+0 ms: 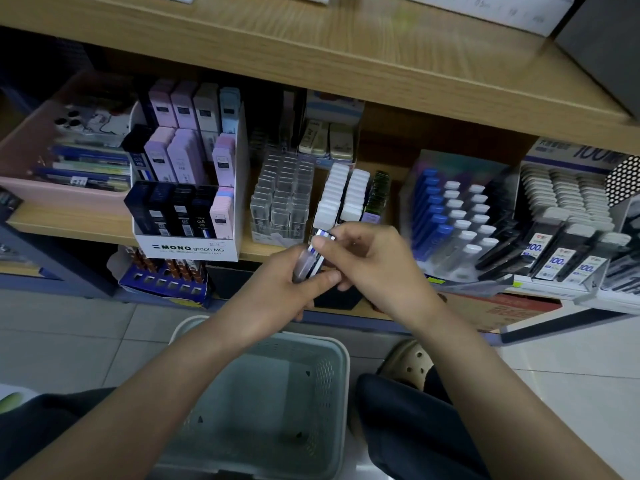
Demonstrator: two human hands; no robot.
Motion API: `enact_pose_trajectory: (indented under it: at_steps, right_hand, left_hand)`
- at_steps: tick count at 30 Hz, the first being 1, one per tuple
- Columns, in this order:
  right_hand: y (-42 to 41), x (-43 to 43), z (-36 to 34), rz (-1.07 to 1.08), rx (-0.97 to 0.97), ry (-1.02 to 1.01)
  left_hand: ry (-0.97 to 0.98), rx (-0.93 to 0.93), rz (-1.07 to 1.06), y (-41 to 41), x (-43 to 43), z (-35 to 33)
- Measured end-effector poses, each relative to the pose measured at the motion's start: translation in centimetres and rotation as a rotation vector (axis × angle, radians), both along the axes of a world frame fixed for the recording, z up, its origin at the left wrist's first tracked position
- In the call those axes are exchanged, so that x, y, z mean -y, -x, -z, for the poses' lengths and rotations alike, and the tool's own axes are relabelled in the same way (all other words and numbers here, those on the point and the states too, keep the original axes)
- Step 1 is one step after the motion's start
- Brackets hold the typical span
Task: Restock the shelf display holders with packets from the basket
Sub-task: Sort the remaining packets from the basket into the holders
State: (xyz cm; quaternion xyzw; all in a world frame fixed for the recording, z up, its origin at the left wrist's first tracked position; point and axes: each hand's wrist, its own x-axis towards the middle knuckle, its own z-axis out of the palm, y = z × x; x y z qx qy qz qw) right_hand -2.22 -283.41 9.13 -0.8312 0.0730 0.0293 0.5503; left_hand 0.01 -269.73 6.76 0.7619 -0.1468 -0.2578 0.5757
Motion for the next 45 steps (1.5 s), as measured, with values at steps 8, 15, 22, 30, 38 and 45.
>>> enact_pose_trajectory:
  at_steps: [8, 15, 22, 30, 38, 45]
  right_hand:
    - [-0.3, 0.5, -1.4, 0.147, -0.083, -0.357]
    - [-0.9, -1.8, -0.8, -0.190, -0.145, 0.013]
    - [-2.2, -6.3, -0.9, -0.356, 0.038, 0.082]
    - [-5.2, -9.9, -0.7, -0.098, 0.234, -0.028]
    - [-7.8, -11.4, -0.1, -0.040, 0.336, 0.058]
    - [-9.0, -12.3, 0.6, -0.133, 0.366, 0.330]
  left_hand:
    - [0.167, -0.068, -0.269, -0.1, -1.5, -1.2]
    - [0.158, 0.120, -0.381, -0.9, -4.5, -1.4]
    - [0.020, 0.281, -0.345, -0.9, -8.3, -2.2]
    - [0.108, -0.043, -0.662, -2.6, -12.2, -2.3]
    - [0.024, 0.001, -0.665, -3.4, -15.4, -2.5]
    - [0.030, 0.041, -0.664, -4.1, -16.4, -2.5]
